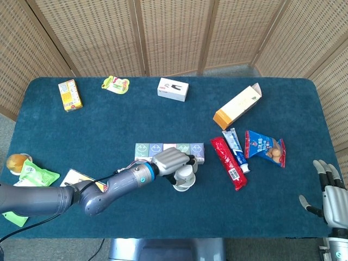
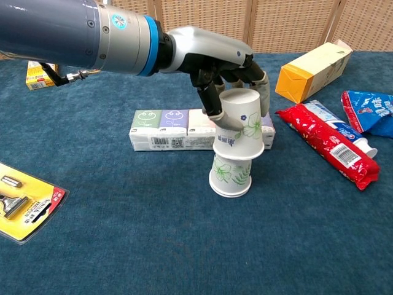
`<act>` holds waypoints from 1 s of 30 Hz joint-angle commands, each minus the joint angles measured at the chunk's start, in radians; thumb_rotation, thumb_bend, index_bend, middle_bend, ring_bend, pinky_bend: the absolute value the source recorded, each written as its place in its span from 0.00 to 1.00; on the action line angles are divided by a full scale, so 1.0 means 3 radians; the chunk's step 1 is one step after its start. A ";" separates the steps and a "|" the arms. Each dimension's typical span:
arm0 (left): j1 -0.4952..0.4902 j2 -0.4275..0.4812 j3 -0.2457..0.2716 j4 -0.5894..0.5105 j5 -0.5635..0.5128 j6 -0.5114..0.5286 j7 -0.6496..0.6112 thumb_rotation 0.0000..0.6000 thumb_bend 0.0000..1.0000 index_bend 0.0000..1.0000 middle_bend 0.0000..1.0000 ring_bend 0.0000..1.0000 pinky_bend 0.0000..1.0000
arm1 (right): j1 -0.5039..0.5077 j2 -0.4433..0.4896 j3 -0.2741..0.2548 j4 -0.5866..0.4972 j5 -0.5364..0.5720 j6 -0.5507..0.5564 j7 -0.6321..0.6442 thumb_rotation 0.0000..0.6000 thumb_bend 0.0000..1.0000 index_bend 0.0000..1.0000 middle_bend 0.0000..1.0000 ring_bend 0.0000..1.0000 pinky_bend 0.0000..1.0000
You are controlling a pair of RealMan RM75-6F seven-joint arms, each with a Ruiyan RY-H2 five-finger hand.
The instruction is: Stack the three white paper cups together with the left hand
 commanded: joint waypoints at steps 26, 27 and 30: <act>-0.0379 -0.0076 0.0849 -0.0188 -0.0633 0.0579 0.1150 1.00 0.40 0.01 0.00 0.00 0.09 | -0.0037 0.0010 -0.0012 0.0038 -0.0056 0.0034 0.0090 1.00 0.28 0.00 0.08 0.00 0.31; -0.0345 -0.0070 0.0866 -0.0226 -0.0632 0.0676 0.1187 1.00 0.40 0.00 0.00 0.00 0.09 | -0.0037 0.0012 -0.0010 0.0041 -0.0054 0.0033 0.0092 1.00 0.28 0.00 0.08 0.00 0.31; -0.0229 -0.0013 0.0892 -0.0335 -0.0585 0.0916 0.1238 1.00 0.40 0.00 0.00 0.00 0.09 | -0.0029 0.0017 0.0000 0.0050 -0.0051 0.0025 0.0099 1.00 0.28 0.00 0.08 0.00 0.31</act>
